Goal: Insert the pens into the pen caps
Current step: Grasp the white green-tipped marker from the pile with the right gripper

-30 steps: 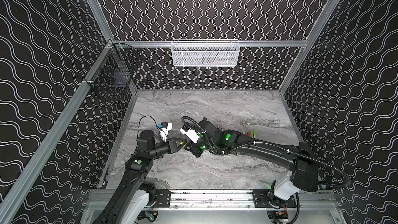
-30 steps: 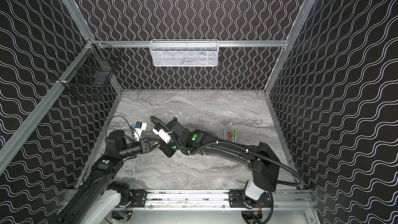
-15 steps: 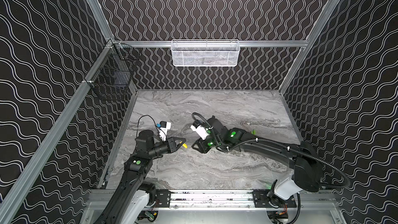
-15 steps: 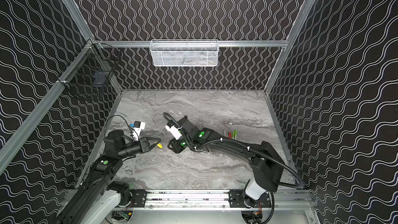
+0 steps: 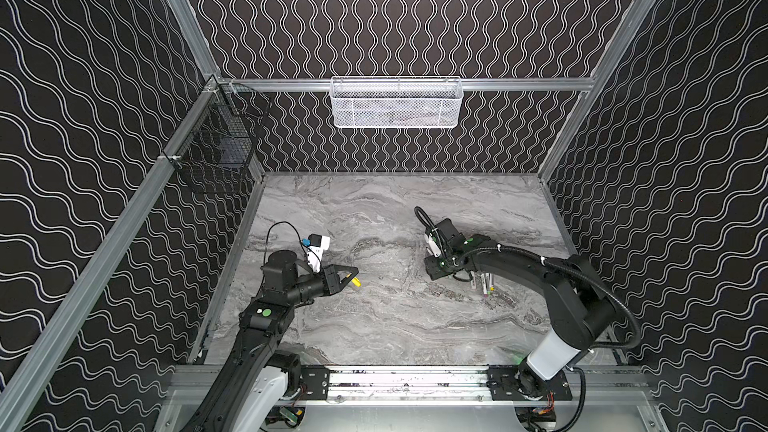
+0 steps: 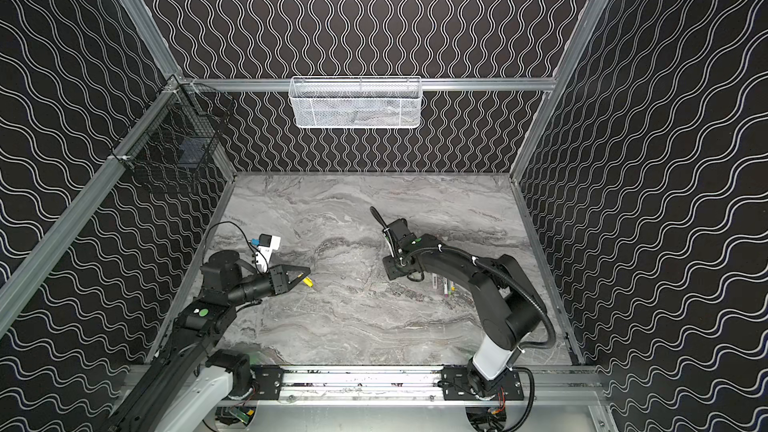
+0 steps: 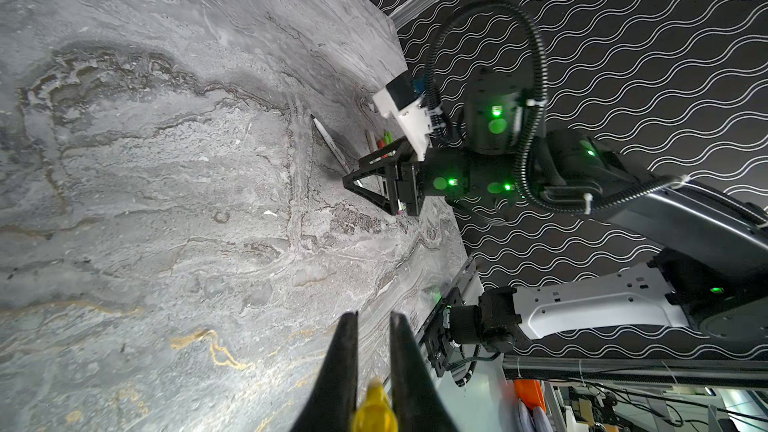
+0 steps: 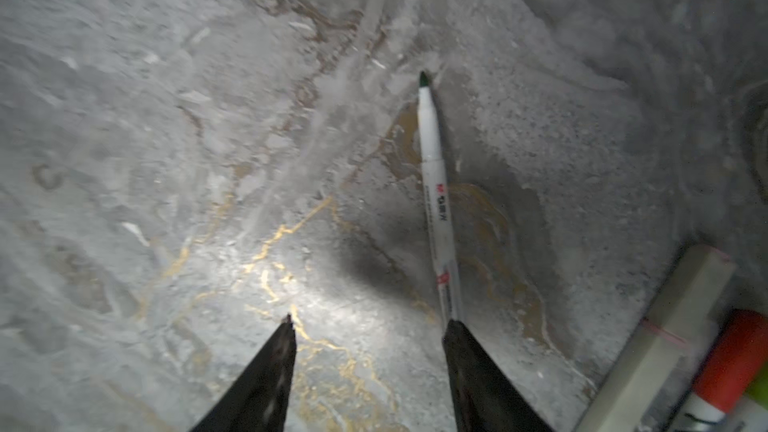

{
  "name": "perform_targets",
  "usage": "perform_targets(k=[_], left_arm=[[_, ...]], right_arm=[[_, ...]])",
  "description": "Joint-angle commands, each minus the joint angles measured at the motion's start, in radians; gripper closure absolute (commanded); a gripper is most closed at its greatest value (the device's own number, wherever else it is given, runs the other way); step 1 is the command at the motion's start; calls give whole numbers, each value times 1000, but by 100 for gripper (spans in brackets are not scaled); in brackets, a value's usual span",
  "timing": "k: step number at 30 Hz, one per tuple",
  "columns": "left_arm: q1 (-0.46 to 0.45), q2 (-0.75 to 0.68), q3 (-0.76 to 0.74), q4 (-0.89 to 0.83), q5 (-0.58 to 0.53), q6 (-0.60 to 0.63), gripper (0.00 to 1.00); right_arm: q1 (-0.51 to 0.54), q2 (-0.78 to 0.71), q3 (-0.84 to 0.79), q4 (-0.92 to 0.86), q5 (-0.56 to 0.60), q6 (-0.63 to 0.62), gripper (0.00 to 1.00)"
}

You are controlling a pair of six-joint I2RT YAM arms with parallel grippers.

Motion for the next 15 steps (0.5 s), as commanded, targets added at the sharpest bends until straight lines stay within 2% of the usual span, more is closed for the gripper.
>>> perform_targets(k=[1,8,15], left_arm=[[1,-4,7,3,-2,18,90],[1,-4,10,-3,-1,19,90],[1,4,9,4,0,19,90]], right_arm=[[-22,31,16,-2,56,-38,40],[-49,96,37,18,4,-82,43],[-57,158,75,-16,-72,-132,70]])
